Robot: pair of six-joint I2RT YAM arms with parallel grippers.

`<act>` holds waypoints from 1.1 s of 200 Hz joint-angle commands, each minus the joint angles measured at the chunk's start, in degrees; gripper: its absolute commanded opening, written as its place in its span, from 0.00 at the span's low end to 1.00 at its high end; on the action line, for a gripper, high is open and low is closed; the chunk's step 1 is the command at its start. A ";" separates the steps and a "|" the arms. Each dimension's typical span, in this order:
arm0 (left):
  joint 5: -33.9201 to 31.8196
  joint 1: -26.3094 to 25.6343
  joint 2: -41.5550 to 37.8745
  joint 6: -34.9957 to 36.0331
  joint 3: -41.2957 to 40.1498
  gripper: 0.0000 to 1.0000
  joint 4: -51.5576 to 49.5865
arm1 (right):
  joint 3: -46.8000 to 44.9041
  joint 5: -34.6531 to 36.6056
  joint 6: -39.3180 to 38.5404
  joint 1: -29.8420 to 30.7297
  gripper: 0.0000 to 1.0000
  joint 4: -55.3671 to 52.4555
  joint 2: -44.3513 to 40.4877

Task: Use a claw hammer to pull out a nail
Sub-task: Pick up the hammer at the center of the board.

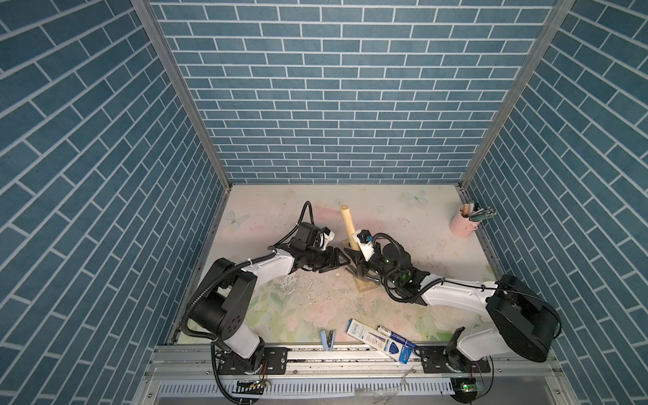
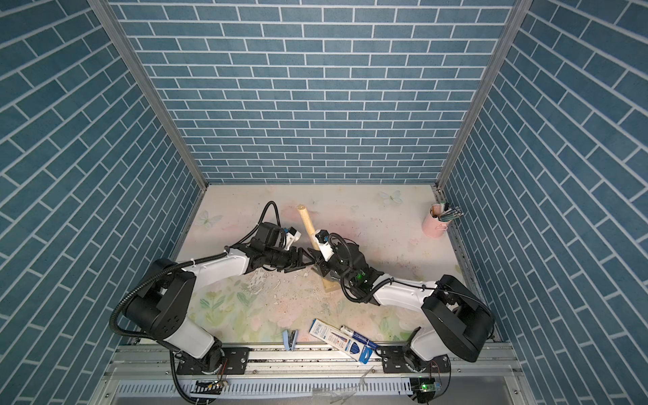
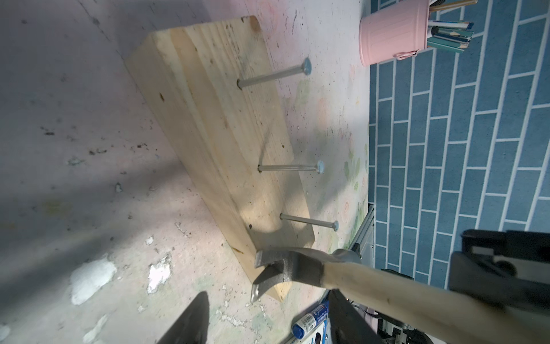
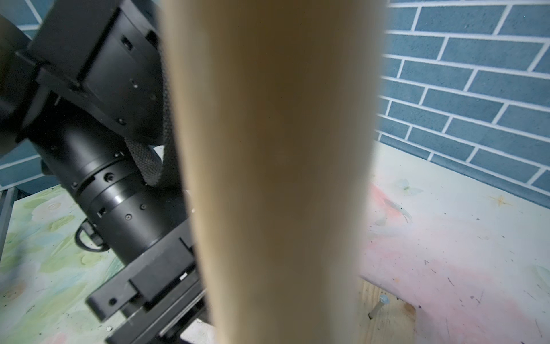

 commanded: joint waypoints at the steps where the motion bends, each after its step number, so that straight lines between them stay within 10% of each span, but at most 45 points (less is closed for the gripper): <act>1: -0.13 -1.08 1.01 -0.69 -0.57 0.61 2.25 | 0.76 0.76 -2.95 0.41 0.00 7.25 -0.79; 220: 1.89 -2.67 7.51 -3.63 -0.75 0.27 11.02 | 0.66 0.26 -2.12 0.55 0.00 5.26 -1.60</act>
